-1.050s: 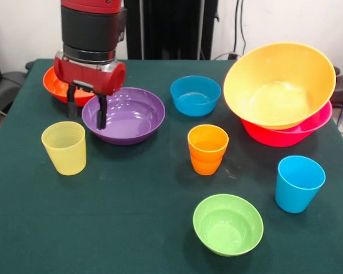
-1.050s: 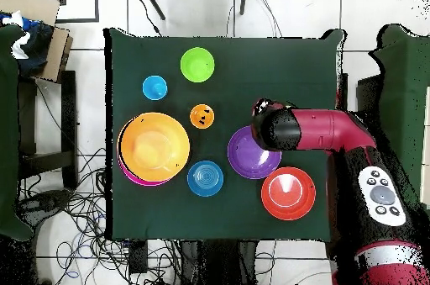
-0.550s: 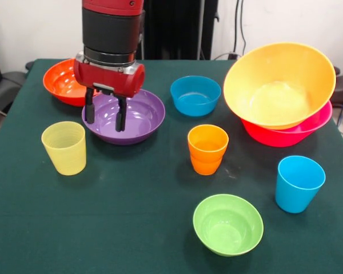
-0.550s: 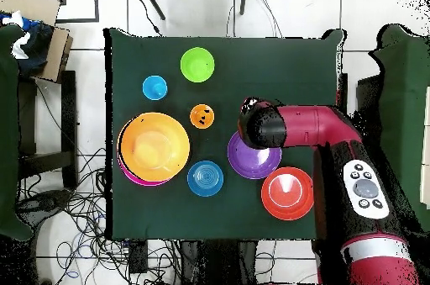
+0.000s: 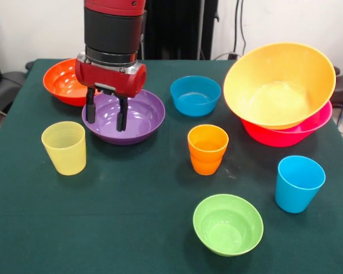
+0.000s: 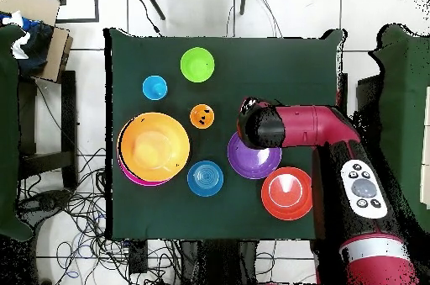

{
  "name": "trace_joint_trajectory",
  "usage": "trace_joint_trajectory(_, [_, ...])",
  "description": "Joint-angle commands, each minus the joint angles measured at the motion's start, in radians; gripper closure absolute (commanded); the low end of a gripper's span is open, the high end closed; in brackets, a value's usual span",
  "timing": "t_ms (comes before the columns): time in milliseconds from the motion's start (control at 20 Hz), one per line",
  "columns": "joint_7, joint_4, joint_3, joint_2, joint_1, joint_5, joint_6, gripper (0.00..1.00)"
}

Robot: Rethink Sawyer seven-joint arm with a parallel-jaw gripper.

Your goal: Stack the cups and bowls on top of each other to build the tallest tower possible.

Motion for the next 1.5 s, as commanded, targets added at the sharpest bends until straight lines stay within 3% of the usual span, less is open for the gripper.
trace_joint_trajectory(50, [-0.130,-0.010,0.013,0.048,0.013,-0.088,0.042,0.00])
trace_joint_trajectory(400, [-0.203,-0.012,0.038,0.049,-0.049,-0.100,0.042,0.00])
trace_joint_trajectory(700, [-0.207,-0.021,0.048,0.074,-0.071,-0.121,0.017,0.00])
trace_joint_trajectory(1500, [-0.133,-0.009,0.042,0.086,-0.056,-0.168,-0.015,0.00])
